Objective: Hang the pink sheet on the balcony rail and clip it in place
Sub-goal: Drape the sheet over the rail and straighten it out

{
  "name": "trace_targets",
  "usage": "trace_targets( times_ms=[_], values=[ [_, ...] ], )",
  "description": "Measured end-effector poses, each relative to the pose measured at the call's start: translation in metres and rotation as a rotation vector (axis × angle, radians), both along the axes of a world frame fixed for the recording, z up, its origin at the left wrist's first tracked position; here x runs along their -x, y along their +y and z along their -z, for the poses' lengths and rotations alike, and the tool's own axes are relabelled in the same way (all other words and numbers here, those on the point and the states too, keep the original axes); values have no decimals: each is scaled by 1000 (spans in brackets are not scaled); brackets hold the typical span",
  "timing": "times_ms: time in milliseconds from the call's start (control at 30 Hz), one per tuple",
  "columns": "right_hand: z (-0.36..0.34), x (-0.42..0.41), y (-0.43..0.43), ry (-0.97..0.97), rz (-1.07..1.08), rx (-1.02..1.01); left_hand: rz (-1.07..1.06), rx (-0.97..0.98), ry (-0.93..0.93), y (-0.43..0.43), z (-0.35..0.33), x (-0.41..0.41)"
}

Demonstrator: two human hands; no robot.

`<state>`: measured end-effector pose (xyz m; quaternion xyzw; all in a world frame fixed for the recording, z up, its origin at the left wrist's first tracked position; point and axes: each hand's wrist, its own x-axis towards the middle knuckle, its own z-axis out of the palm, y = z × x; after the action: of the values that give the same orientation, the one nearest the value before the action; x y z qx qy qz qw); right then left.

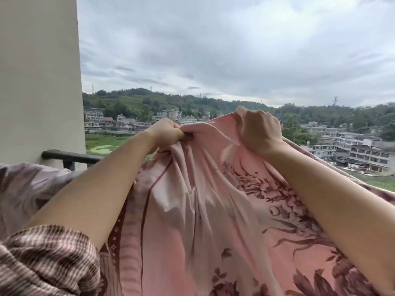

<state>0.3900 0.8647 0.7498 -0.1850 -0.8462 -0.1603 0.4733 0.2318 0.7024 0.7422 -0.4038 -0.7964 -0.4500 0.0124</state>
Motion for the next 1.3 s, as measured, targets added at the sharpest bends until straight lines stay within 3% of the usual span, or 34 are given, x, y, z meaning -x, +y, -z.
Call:
trace_targets(
  times_ms=[100,167,200,267,333,400,433,500,567,667,867,1067,1167,1300],
  values=[
    [-3,8,11,84,41,137,-270,-57,335,31,0,-3],
    [1,13,19,-10,66,236,-247,16,359,46,12,-3],
    [3,15,20,-109,64,300,-165,90,300,50,17,0],
    [6,19,17,-323,7,408,119,293,14,49,24,5],
    [3,19,0,-507,-134,491,349,625,-234,40,27,4],
    [1,13,-28,-794,-322,761,311,926,-235,31,29,4],
    [3,10,-40,-981,-360,873,235,975,-170,28,30,4],
    [15,9,-53,-1255,-394,931,123,811,-44,28,30,9],
    [33,14,-58,-1348,-450,933,38,440,28,27,25,13],
    [49,22,-56,-1358,-496,1013,-73,52,156,7,7,11],
    [49,19,-55,-1351,-470,1099,-199,369,221,-125,7,30],
    [31,25,-101,-1103,-436,910,-320,229,192,-185,82,45],
    [27,48,-135,-968,-569,743,-323,226,202,-181,85,52],
    [41,81,-174,-948,-558,597,-310,141,171,-184,88,53]
  ],
)
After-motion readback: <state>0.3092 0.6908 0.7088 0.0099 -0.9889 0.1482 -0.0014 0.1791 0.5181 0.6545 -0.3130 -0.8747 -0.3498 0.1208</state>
